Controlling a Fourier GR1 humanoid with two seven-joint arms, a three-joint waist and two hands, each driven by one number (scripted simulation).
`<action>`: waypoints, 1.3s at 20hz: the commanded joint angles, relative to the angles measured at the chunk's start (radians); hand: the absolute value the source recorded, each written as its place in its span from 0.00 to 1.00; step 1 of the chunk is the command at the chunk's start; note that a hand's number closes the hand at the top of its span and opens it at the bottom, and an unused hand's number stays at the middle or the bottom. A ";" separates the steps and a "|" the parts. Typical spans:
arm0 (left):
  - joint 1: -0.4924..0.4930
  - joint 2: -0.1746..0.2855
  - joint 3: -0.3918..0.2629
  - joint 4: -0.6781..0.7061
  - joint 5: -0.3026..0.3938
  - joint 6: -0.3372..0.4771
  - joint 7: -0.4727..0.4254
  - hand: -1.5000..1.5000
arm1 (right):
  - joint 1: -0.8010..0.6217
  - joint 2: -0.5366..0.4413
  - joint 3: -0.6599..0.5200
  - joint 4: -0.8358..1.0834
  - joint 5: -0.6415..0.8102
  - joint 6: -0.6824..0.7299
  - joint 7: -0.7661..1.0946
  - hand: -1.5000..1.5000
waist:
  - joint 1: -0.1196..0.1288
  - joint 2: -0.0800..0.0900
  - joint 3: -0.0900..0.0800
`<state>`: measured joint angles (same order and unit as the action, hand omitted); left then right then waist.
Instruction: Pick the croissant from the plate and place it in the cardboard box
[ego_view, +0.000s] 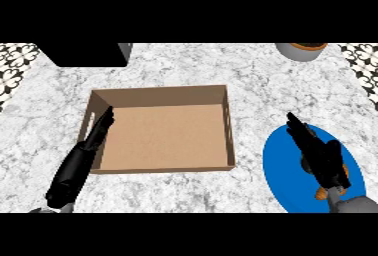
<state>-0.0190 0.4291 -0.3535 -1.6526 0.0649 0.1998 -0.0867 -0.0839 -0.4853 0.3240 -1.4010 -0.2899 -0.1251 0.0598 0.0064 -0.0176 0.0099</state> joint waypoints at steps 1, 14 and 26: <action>0.020 0.042 0.085 -0.034 -0.010 0.017 0.069 0.50 | 0.034 -0.005 -0.040 -0.073 0.008 -0.008 -0.003 0.00 | -0.007 0.015 -0.010; 0.004 0.175 0.309 0.252 -0.013 0.090 0.174 0.50 | 0.308 -0.246 -0.251 0.102 0.053 0.096 -0.642 0.00 | -0.047 0.016 -0.006; -0.086 0.109 0.277 0.307 -0.080 0.102 0.177 0.50 | 0.201 -0.523 -0.215 0.249 0.391 0.147 -0.669 0.00 | 0.001 0.021 -0.011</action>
<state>-0.0696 0.5502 -0.0677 -1.3571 0.0080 0.2920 0.0704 0.1583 -0.9256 0.0715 -1.1555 -0.0017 0.0115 -0.6752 -0.0008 0.0023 -0.0005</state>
